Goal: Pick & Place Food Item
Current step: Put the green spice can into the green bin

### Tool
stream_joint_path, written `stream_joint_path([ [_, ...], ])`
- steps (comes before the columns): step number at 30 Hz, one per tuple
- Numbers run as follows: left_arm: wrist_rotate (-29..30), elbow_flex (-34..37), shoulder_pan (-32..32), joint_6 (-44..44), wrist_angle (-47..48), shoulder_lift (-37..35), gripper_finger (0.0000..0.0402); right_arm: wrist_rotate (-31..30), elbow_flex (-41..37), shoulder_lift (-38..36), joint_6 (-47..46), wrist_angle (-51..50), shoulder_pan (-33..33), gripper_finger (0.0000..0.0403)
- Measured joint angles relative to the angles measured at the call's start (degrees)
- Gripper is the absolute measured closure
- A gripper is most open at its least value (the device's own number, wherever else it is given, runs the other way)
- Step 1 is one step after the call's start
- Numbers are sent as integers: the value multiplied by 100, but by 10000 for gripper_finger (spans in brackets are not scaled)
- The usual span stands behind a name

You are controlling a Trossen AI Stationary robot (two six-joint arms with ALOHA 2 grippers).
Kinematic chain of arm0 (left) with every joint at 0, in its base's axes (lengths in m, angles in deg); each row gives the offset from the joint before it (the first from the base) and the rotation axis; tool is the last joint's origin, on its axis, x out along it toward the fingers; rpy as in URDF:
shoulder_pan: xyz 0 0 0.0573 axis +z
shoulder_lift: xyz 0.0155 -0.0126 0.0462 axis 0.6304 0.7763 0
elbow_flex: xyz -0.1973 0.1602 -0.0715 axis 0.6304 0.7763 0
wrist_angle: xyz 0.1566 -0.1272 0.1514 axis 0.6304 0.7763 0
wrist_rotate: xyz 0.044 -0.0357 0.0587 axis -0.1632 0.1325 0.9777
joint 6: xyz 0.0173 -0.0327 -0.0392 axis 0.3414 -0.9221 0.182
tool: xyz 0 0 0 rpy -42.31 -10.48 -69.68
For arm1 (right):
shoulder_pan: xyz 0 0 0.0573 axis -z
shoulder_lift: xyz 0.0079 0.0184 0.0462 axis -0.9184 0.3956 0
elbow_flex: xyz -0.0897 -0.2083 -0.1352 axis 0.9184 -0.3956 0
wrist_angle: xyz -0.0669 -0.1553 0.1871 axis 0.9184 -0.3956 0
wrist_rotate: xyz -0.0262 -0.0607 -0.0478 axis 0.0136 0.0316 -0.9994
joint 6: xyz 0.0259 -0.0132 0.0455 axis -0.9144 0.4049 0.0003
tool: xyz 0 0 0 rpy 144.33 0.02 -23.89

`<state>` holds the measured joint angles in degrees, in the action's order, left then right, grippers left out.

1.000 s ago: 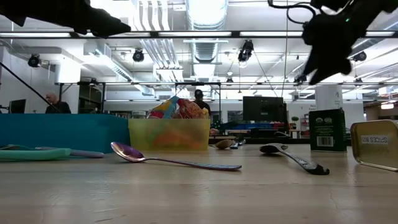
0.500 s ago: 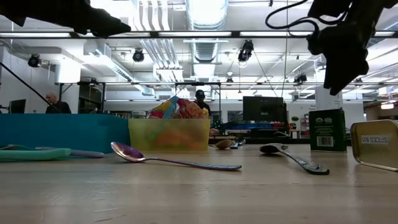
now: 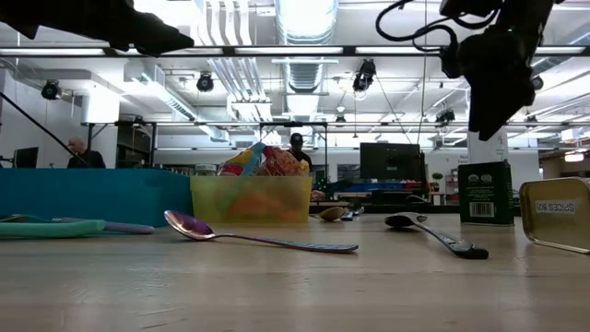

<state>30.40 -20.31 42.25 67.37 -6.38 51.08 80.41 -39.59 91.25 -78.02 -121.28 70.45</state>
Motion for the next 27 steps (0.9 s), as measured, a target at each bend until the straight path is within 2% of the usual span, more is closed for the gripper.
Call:
stream_joint_path([
  [6, 2, 0, 0, 0, -1, 1, 125, -154, 35, 394, 28, -23, -160, 59],
  [9, 2, -1, 1, 0, 0, 0, 125, -154, 23, 648, 38, -23, -165, 32],
  [27, 2, 1, 1, 16, 0, 0, 125, -156, -50, 2045, 359, 303, -162, 25],
])
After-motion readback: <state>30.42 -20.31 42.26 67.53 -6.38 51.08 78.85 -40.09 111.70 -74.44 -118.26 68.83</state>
